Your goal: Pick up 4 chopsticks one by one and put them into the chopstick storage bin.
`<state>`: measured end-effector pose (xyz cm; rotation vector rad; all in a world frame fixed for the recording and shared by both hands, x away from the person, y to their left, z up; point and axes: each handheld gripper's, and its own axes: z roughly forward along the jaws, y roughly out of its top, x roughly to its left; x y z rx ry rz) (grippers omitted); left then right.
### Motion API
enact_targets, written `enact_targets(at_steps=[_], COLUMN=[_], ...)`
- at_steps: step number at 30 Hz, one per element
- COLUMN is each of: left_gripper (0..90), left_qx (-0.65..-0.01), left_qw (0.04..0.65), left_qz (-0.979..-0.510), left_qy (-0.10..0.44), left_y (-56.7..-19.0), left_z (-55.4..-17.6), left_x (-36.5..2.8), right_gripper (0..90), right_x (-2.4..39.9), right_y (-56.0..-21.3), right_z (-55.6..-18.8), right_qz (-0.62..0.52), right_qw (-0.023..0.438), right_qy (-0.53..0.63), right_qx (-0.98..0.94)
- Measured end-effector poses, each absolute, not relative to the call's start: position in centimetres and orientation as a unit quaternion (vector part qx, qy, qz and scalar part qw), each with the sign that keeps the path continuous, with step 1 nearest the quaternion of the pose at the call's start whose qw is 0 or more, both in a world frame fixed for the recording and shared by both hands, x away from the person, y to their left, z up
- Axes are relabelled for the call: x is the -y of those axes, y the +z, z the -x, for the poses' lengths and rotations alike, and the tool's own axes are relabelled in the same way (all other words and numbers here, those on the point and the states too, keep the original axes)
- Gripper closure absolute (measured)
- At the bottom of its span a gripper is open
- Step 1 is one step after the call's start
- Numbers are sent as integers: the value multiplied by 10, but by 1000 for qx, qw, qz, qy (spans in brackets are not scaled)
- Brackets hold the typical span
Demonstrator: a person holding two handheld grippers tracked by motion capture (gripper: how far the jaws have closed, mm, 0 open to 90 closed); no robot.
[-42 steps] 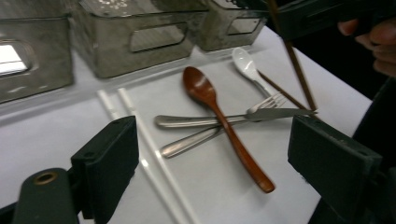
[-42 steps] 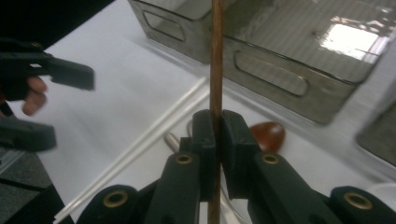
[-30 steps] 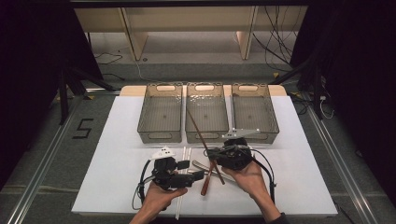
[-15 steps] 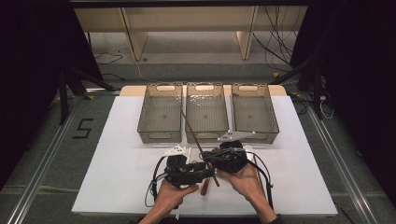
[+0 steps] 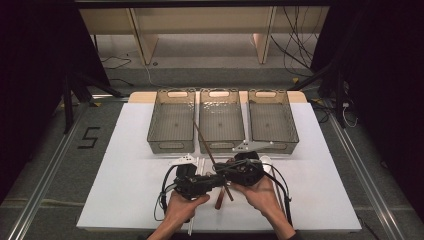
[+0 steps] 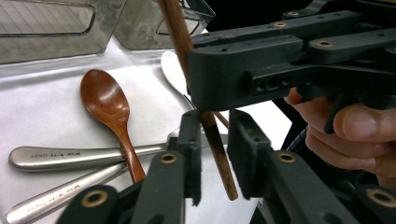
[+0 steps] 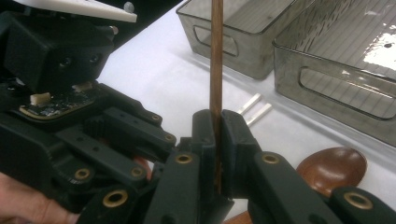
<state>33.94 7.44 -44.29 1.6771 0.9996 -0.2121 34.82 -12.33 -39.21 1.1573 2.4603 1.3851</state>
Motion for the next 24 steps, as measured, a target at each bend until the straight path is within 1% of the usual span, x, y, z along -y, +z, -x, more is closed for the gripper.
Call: enact_targets(at_steps=[1,2,4,8,10,11,12,13,16,19,22,24], left_gripper=[790,790,824,837,838,839,839,839,839,839,839,839], left_qx=[-426,-430,-435,-437,-438,-439,-440,-441,-447,-454,-463,-469], left_qw=[554,551,552,549,546,545,543,542,538,535,533,529], left_qz=[-709,-709,-704,-706,-708,-708,-710,-710,-710,-709,-705,-705], left_qy=[-93,-93,-101,-99,-96,-92,-91,-90,-83,-68,-61,-49], left_y=[-443,-443,-445,-443,-443,-443,-442,-442,-439,-435,-430,-426], left_z=[-340,-341,-342,-342,-343,-344,-345,-346,-351,-356,-361,-365], left_x=[-75,-76,-78,-79,-81,-82,-84,-86,-96,-107,-119,-127], right_gripper=[849,849,847,828,754,732,660,660,550,473,410,385], right_x=[124,124,125,125,126,127,132,132,143,156,169,178], right_y=[-392,-392,-391,-391,-390,-389,-386,-386,-382,-380,-383,-386], right_z=[-348,-348,-348,-347,-347,-347,-347,-347,-345,-342,-339,-337], right_qz=[-380,-380,-379,-379,-378,-380,-379,-379,-385,-396,-410,-421], right_qw=[45,45,45,44,40,42,46,46,58,75,88,91], right_qy=[456,456,458,461,465,465,460,460,450,432,405,391], right_qx=[-803,-803,-803,-802,-800,-799,-802,-802,-804,-807,-812,-813])
